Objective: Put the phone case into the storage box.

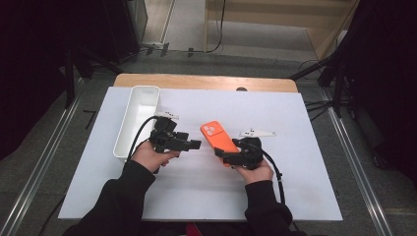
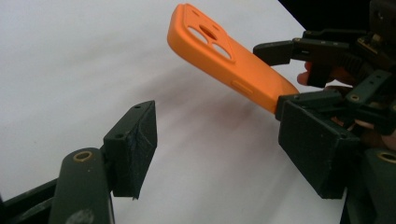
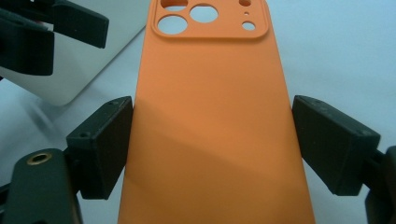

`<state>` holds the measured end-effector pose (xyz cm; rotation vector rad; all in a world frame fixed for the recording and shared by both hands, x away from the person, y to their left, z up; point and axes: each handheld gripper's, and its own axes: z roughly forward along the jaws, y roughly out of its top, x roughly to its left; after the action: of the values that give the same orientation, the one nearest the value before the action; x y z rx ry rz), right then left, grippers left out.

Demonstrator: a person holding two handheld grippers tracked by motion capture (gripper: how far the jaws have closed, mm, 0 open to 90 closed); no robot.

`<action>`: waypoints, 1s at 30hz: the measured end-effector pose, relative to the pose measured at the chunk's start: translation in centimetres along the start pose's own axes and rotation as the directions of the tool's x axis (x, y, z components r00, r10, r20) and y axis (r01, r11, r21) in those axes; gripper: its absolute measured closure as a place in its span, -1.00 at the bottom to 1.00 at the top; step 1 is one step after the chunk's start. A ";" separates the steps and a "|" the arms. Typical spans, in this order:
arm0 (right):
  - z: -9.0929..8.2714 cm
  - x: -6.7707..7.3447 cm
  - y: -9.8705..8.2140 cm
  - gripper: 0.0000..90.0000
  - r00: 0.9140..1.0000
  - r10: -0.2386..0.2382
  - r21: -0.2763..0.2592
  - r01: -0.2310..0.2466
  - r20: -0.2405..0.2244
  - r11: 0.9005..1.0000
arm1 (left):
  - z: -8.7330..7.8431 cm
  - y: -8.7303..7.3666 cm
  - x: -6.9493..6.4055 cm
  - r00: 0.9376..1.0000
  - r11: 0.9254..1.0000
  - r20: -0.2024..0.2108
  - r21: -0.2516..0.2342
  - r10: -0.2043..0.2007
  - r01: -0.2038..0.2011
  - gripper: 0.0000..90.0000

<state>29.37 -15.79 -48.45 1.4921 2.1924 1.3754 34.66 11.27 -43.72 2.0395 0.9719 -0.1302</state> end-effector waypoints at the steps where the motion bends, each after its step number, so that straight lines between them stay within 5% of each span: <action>1: 0.1 0.0 -0.1 -0.67 1.000 0.002 -0.002 -0.002 -0.003 1.000 | 0.0 0.1 0.0 1.000 1.000 0.000 -0.001 -0.004 0.004 -0.38; 30: 1.4 1.3 -2.8 -0.67 0.997 0.057 -0.094 -0.062 -0.053 0.994 | 1.5 1.5 0.4 0.997 0.999 -0.056 -0.003 -0.054 0.054 -0.38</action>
<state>27.67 -14.15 -50.81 1.5161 2.0944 1.5301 36.35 9.86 -43.88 2.0261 1.0617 -0.1015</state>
